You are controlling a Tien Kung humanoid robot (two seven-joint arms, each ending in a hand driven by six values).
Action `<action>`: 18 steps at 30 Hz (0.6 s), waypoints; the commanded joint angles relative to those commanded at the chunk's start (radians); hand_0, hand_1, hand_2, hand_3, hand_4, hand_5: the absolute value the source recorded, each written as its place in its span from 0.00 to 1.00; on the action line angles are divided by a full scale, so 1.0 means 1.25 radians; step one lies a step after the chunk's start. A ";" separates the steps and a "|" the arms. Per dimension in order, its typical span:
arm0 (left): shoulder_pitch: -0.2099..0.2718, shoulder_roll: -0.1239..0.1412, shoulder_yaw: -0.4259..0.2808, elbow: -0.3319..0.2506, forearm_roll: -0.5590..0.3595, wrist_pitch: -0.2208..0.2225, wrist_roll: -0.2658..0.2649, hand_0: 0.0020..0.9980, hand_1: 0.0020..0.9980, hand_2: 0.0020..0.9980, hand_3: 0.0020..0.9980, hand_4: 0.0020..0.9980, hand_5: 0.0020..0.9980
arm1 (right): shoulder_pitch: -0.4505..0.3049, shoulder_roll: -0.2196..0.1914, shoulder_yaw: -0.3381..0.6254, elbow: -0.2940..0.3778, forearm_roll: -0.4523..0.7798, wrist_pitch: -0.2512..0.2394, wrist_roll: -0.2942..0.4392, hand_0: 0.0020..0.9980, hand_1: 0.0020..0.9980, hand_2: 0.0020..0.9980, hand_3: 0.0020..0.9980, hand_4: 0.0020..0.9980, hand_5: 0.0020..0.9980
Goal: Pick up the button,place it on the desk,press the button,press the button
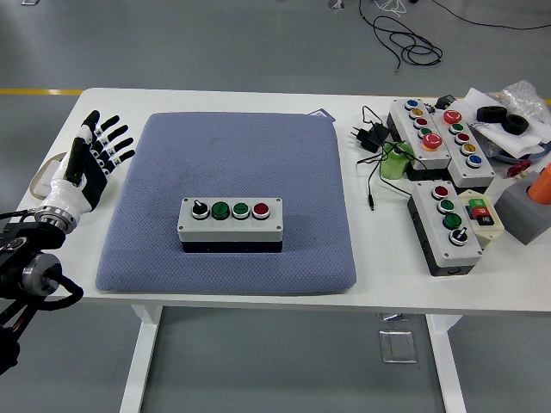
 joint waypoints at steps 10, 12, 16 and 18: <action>-0.004 0.003 -0.003 0.001 0.003 -0.004 0.005 0.81 0.86 0.89 0.91 0.68 1.00 | 0.004 0.000 -0.002 0.000 0.004 -0.001 0.001 0.63 0.55 0.62 0.57 0.31 0.24; -0.004 0.004 -0.004 0.001 0.004 -0.006 0.006 0.81 0.85 0.89 0.89 0.68 1.00 | 0.005 0.000 -0.001 0.000 0.002 -0.001 0.001 0.63 0.55 0.62 0.57 0.31 0.24; -0.004 0.005 -0.008 0.003 0.006 -0.017 0.010 0.81 0.85 0.89 0.89 0.68 1.00 | 0.005 0.000 -0.001 0.000 0.003 -0.001 0.002 0.63 0.55 0.62 0.57 0.31 0.24; -0.003 0.006 -0.009 0.004 0.007 -0.025 0.011 0.81 0.85 0.88 0.88 0.68 1.00 | 0.005 -0.001 0.000 0.000 0.002 -0.001 0.002 0.63 0.55 0.62 0.57 0.31 0.24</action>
